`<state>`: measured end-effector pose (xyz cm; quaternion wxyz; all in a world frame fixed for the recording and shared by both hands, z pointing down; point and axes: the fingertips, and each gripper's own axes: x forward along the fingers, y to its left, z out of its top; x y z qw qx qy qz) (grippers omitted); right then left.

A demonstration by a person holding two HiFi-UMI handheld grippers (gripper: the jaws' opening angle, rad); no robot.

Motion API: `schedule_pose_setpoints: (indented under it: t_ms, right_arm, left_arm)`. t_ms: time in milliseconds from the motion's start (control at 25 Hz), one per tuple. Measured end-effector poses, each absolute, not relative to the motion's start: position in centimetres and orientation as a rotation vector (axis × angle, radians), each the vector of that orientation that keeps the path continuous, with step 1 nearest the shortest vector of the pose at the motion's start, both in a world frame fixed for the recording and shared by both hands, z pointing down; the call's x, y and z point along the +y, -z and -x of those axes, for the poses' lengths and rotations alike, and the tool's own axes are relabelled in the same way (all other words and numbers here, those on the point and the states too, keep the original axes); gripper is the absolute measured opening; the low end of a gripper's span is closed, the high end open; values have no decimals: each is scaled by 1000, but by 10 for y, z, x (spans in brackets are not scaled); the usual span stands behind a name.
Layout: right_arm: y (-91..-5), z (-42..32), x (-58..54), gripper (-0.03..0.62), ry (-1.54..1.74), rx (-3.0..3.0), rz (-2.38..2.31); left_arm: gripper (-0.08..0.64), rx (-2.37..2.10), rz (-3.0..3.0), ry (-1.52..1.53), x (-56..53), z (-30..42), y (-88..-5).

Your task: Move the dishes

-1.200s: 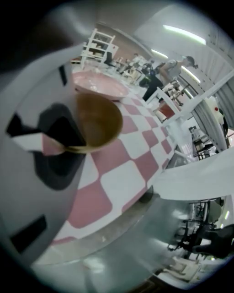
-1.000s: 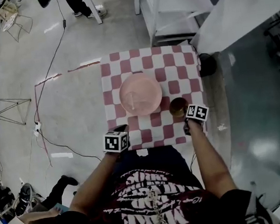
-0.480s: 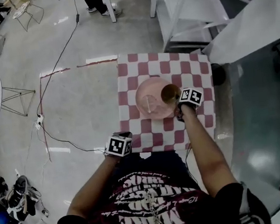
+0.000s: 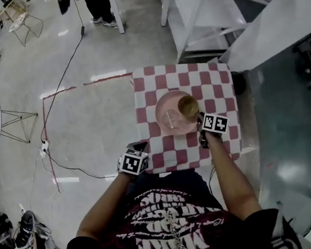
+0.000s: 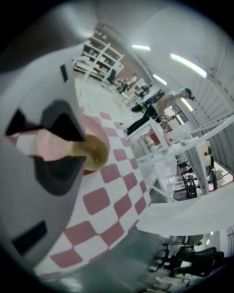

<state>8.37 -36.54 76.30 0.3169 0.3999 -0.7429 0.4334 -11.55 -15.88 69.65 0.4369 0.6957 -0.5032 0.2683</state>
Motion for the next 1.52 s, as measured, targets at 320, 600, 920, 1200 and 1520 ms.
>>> schedule_pose_setpoints:
  t_ms: [320, 600, 920, 1200, 1520]
  right_arm:
    - [-582, -72, -284, 34, -631, -2368, -1087]
    - [-447, -61, -233, 34, -297, -2610, -1202]
    - [-415, -79, -196, 34, -252, -2621, -1267]
    - [-418, -98, -185, 34, -285, -2674, -1180]
    - [-422, -88, -165, 34, -352, -2757, -1136]
  left_arm:
    - [28, -1259, -2164, -431, -232, 95, -584]
    - [29, -1381, -2454, -178, -243, 82, -455]
    - [28, -1384, -2515, -116, -214, 59, -422]
    - [28, -1483, -2405, -188, -191, 47, -428]
    - [29, -1619, -2399, -220, -159, 62, -416]
